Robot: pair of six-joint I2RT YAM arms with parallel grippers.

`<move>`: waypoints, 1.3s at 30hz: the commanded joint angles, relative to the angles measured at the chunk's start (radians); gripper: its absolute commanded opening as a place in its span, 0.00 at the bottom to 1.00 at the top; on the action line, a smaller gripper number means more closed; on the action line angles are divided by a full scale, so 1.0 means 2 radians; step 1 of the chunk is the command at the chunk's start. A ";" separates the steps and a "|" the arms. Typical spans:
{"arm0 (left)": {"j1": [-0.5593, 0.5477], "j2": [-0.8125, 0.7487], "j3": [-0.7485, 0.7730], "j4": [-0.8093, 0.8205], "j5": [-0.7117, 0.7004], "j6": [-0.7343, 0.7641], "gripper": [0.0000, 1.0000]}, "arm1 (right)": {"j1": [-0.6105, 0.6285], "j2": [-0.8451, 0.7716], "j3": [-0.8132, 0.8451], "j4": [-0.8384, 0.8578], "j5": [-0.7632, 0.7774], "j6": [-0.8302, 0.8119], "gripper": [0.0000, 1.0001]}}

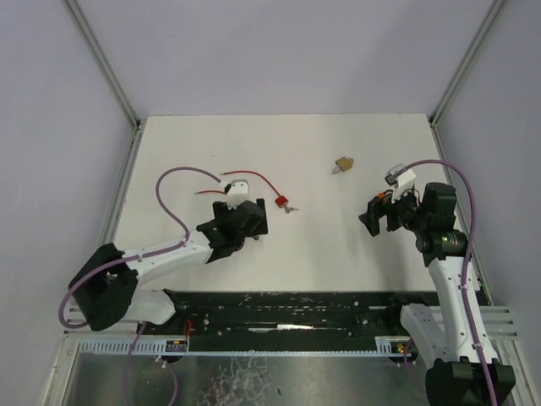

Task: Lock with the key
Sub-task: Pick up the lock from the center of the board.

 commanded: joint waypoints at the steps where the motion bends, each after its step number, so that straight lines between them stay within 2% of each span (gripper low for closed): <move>1: 0.001 0.050 0.042 -0.004 -0.052 -0.011 0.91 | -0.001 -0.006 0.024 -0.003 -0.017 -0.012 1.00; 3: 0.003 0.069 0.048 0.000 -0.051 -0.015 0.86 | -0.001 -0.005 0.024 -0.004 -0.018 -0.012 1.00; 7: 0.011 0.099 0.059 0.008 -0.040 -0.019 0.83 | -0.001 -0.004 0.024 -0.006 -0.020 -0.012 1.00; 10: 0.020 0.120 0.061 0.011 -0.033 -0.022 0.75 | -0.001 -0.003 0.024 -0.007 -0.023 -0.013 1.00; 25: 0.034 0.179 0.079 0.022 -0.002 -0.028 0.70 | -0.001 -0.001 0.024 -0.008 -0.030 -0.012 1.00; 34: 0.037 0.194 0.080 0.027 0.015 -0.037 0.60 | -0.001 -0.001 0.023 -0.009 -0.032 -0.012 1.00; 39: 0.037 0.197 0.080 0.023 0.019 -0.042 0.58 | -0.001 -0.001 0.023 -0.009 -0.034 -0.012 1.00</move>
